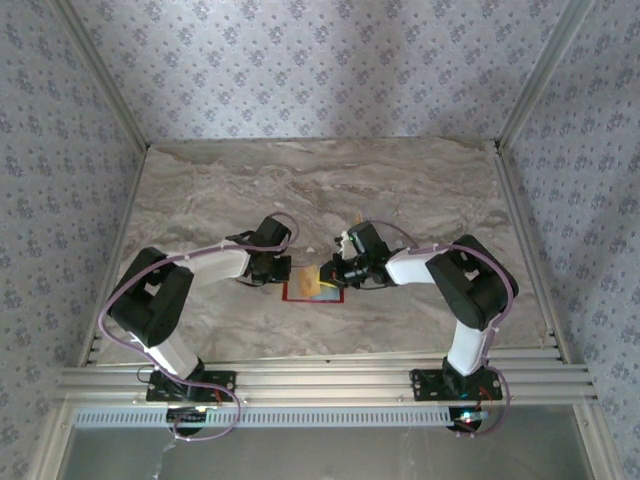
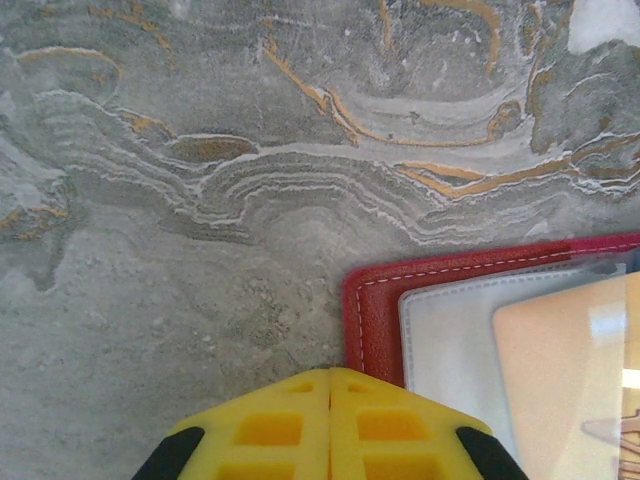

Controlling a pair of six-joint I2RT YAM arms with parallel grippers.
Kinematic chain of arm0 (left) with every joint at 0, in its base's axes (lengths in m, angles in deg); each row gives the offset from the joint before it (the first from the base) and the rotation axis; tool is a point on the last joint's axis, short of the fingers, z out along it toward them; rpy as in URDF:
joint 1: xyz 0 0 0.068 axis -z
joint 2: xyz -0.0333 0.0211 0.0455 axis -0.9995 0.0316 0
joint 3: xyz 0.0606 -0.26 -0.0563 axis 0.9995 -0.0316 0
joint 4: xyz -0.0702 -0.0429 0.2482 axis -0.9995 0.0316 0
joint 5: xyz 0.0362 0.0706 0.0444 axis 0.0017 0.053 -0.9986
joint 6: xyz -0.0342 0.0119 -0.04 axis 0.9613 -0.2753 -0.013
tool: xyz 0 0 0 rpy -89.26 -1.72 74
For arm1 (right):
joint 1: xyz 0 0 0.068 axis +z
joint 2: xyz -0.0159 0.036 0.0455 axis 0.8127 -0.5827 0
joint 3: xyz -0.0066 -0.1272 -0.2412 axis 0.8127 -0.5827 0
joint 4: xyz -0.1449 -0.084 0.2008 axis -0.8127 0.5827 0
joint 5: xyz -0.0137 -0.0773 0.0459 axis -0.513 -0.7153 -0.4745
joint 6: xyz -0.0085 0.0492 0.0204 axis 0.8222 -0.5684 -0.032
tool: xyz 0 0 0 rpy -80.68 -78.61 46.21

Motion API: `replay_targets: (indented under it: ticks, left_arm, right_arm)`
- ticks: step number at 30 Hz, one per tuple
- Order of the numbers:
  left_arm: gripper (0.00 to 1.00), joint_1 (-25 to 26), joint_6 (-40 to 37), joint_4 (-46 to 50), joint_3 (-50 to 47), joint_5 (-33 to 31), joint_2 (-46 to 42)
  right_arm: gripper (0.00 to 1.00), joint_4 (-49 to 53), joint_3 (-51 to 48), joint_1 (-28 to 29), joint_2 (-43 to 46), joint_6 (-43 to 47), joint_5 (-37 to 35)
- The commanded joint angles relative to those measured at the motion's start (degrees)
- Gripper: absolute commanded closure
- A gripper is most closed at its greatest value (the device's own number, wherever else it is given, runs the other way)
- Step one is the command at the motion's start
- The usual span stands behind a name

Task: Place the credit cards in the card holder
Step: Insert the credit card into the card slot.

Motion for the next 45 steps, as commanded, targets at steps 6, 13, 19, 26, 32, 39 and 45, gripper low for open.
replay_targets:
  ticks: [6, 13, 19, 26, 32, 39, 45]
  left_arm:
    - [0.94, 3.18, 1.05, -7.16, -0.63, 7.87, 6.04]
    - [0.95, 3.38, 1.95, -7.24, -0.56, 8.3, 6.43]
    - [0.96, 3.41, 5.01, -7.41, -2.29, 8.78, 5.7]
    - [0.96, 3.61, 7.61, -8.98, -4.92, 9.17, 4.07]
    - [0.96, 4.52, 8.85, -10.12, -6.33, 9.21, 3.62]
    - [0.96, 5.79, 10.51, -11.88, -7.93, 8.99, 3.42]
    - [0.96, 6.81, 11.26, -13.03, -8.03, 9.17, 4.06]
  right_arm:
    - [1.0, 2.99, 2.88, 2.69, -1.32, 1.2, -2.81]
    - [1.0, 3.09, 3.88, 4.31, -1.59, 1.2, -4.47]
    - [1.0, 3.68, 4.01, 4.08, -1.15, 0.52, -5.84]
    - [1.0, 6.63, 5.13, 4.06, 0.17, -0.01, -7.58]
    - [1.0, 6.63, 6.12, 5.57, -0.44, -1.43, -9.76]
    - [1.0, 5.0, 5.41, 7.82, -0.68, -3.17, -13.1]
    - [1.0, 7.03, 6.22, 10.04, 0.28, -1.96, -15.85]
